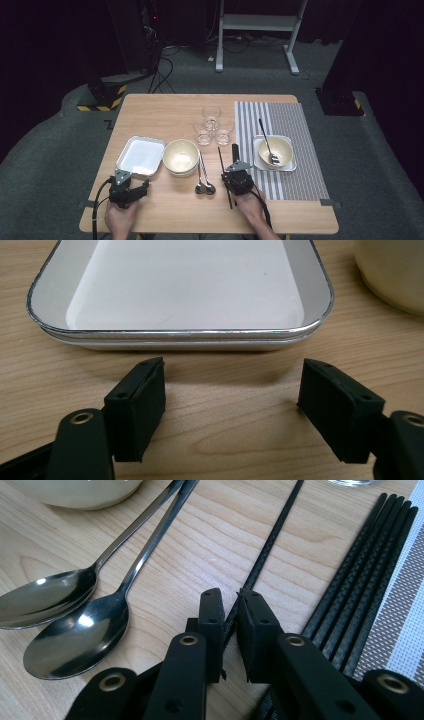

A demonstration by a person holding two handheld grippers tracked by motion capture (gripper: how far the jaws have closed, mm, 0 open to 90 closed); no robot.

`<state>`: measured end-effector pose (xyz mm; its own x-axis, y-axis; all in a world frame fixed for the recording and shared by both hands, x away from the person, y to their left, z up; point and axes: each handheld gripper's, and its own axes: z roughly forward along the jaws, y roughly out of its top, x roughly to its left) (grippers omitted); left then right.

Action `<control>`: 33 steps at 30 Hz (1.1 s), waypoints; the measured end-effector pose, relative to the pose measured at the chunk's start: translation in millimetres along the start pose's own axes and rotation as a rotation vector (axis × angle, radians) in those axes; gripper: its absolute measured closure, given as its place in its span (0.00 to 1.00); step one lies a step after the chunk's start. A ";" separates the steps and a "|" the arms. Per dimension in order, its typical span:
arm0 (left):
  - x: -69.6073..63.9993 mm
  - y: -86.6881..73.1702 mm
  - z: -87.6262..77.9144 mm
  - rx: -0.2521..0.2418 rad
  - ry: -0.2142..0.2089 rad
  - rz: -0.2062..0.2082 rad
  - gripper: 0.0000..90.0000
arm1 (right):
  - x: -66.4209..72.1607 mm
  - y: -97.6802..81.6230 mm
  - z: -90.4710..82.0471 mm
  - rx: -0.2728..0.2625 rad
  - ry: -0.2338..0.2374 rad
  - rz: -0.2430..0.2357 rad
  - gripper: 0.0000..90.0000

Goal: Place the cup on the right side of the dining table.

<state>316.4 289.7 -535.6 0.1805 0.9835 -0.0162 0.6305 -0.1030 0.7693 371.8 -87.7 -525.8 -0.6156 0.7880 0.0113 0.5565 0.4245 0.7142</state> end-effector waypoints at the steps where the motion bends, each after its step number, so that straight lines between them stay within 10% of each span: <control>1: 0.0 0.0 0.0 0.000 0.000 0.000 0.30 | 0.4 0.5 0.4 0.001 0.001 -0.003 0.90; 33: 0.2 0.0 0.0 0.000 -0.002 -0.001 0.30 | 8.1 18.1 13.3 0.038 0.025 -0.060 0.93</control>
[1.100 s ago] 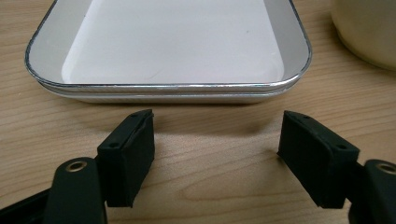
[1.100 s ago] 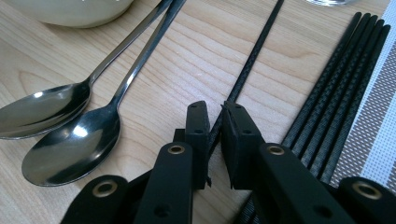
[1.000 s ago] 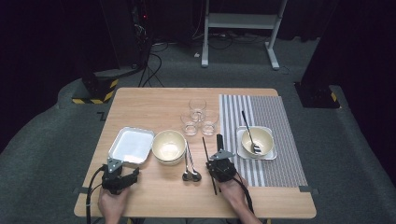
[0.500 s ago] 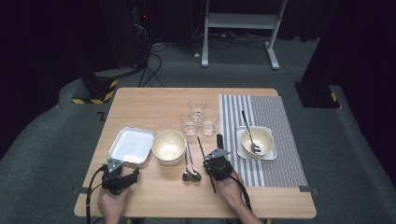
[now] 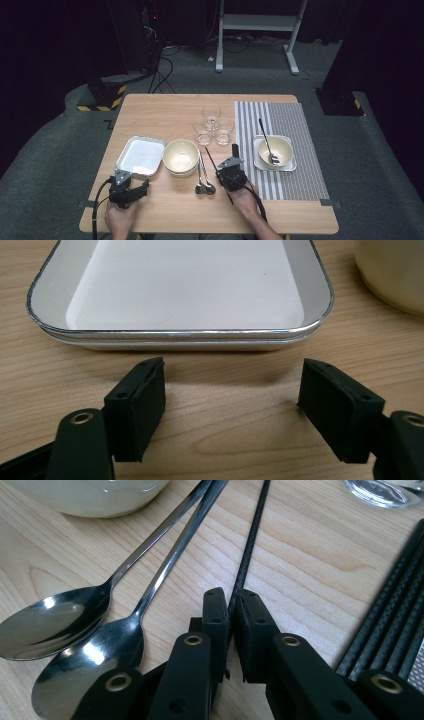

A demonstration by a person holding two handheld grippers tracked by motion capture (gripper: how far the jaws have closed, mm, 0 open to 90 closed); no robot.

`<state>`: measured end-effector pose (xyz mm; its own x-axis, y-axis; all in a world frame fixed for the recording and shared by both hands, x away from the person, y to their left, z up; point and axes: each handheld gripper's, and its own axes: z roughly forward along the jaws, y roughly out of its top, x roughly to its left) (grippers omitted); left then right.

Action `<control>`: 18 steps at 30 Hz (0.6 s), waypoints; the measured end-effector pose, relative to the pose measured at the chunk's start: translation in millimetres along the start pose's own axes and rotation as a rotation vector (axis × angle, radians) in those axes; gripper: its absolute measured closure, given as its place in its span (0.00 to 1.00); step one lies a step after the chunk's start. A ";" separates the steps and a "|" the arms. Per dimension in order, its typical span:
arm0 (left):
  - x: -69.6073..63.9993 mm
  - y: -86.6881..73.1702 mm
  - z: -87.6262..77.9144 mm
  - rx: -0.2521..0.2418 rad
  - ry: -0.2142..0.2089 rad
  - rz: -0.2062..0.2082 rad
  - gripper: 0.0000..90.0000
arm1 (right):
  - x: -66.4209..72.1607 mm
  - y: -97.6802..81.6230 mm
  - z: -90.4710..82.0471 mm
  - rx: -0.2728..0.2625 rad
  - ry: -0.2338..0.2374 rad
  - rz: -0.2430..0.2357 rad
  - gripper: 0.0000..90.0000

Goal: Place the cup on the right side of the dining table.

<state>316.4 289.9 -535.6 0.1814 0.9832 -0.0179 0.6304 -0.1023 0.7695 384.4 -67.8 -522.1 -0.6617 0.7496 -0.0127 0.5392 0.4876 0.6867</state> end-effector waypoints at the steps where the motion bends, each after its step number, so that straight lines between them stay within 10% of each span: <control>1: 0.2 0.0 -0.1 0.000 0.000 0.000 0.30 | 0.4 0.6 0.3 0.003 -0.001 -0.004 0.93; 18: -0.2 0.0 0.1 0.000 0.001 0.001 0.30 | -0.4 10.9 8.6 0.010 0.010 0.009 0.94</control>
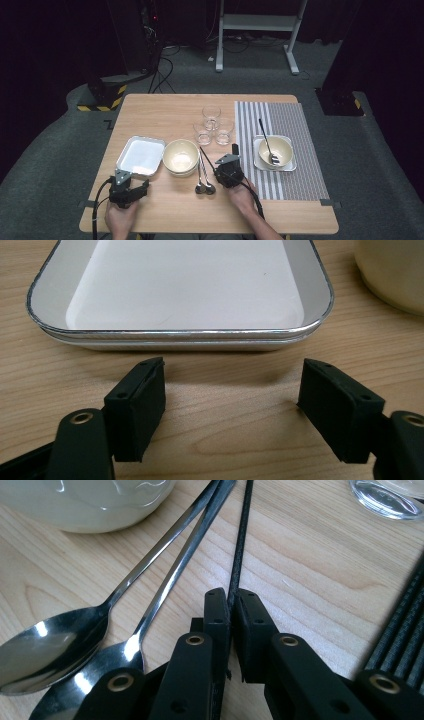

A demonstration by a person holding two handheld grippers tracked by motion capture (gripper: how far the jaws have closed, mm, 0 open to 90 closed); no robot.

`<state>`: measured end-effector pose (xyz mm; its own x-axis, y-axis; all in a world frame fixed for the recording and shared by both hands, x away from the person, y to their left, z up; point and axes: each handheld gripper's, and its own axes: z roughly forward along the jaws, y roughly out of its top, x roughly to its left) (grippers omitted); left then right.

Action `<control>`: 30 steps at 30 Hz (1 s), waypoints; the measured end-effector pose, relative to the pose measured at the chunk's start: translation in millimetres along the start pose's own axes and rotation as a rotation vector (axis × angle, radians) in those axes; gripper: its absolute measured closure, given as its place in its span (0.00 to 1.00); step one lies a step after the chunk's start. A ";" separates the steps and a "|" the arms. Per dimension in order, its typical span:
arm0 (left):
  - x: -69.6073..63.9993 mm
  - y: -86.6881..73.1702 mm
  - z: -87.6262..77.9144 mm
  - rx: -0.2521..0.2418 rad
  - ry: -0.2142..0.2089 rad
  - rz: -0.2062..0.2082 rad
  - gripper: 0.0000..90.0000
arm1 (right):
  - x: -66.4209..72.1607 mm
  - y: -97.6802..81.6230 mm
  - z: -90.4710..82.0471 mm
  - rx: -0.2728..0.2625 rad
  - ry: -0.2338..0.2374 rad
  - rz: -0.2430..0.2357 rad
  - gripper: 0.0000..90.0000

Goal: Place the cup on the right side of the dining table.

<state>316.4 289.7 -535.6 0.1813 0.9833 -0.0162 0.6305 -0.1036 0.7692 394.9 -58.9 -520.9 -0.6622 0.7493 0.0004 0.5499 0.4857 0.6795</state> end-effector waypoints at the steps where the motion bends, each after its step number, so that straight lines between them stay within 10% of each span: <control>1: 0.0 0.0 0.0 0.000 0.000 0.000 0.30 | 0.1 0.6 0.5 0.001 0.000 0.004 0.94; 30: 1.0 -0.1 -0.3 -0.002 -0.008 -0.004 0.30 | -11.4 24.9 20.2 0.015 0.003 0.054 0.94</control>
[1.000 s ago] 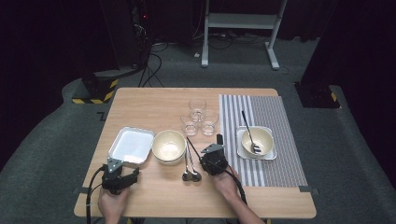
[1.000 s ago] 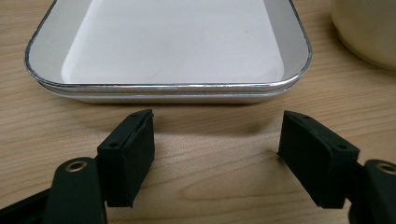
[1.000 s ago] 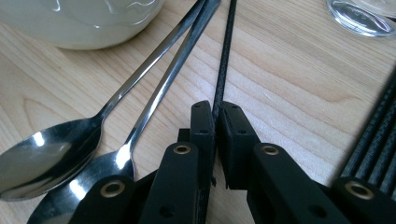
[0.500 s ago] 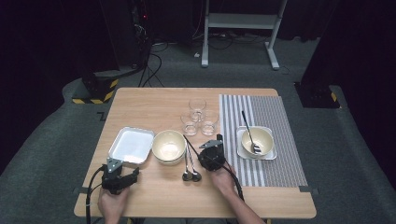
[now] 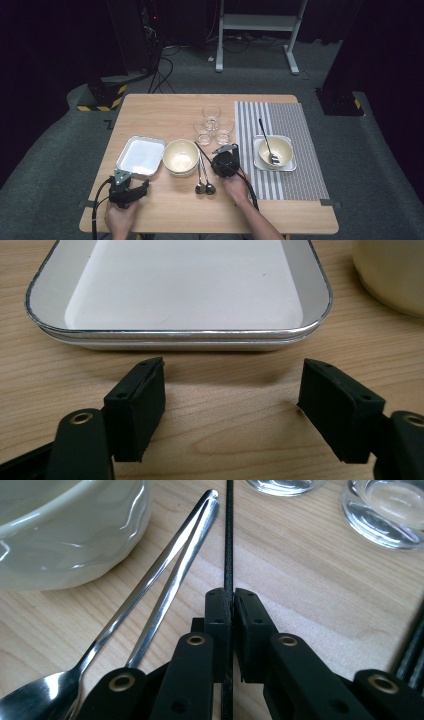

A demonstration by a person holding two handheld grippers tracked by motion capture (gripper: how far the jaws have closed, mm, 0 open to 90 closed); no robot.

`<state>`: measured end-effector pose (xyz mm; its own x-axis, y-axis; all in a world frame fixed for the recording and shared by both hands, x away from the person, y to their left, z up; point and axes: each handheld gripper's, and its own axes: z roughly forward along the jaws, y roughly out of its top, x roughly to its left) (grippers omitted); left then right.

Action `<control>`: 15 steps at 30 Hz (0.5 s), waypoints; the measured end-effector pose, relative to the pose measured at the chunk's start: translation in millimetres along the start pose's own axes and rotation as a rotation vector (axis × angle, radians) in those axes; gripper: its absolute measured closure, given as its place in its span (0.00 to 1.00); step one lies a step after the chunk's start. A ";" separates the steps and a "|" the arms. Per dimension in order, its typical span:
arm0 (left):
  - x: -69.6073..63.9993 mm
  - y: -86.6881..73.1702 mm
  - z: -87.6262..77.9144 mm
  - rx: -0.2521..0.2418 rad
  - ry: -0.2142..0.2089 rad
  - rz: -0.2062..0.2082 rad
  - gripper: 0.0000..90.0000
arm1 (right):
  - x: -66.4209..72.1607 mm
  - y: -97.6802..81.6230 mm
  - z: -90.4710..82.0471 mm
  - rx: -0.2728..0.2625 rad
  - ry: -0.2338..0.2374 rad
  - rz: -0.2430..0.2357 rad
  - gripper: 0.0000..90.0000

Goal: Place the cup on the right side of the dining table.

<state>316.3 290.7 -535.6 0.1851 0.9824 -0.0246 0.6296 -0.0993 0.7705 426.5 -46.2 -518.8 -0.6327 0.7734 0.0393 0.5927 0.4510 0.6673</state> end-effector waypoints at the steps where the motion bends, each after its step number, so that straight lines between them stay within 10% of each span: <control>1: -0.1 0.0 0.1 0.000 0.001 0.000 0.30 | -0.7 0.9 0.5 0.001 0.000 -0.001 0.94; 15: 1.4 -0.2 -0.6 -0.002 -0.010 -0.007 0.30 | -9.3 7.9 6.8 -0.004 0.012 0.019 0.94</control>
<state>316.0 292.2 -535.4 0.1880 0.9815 -0.0361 0.6297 -0.0922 0.7713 440.4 -46.8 -518.9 -0.6273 0.7764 0.0609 0.6029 0.4347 0.6690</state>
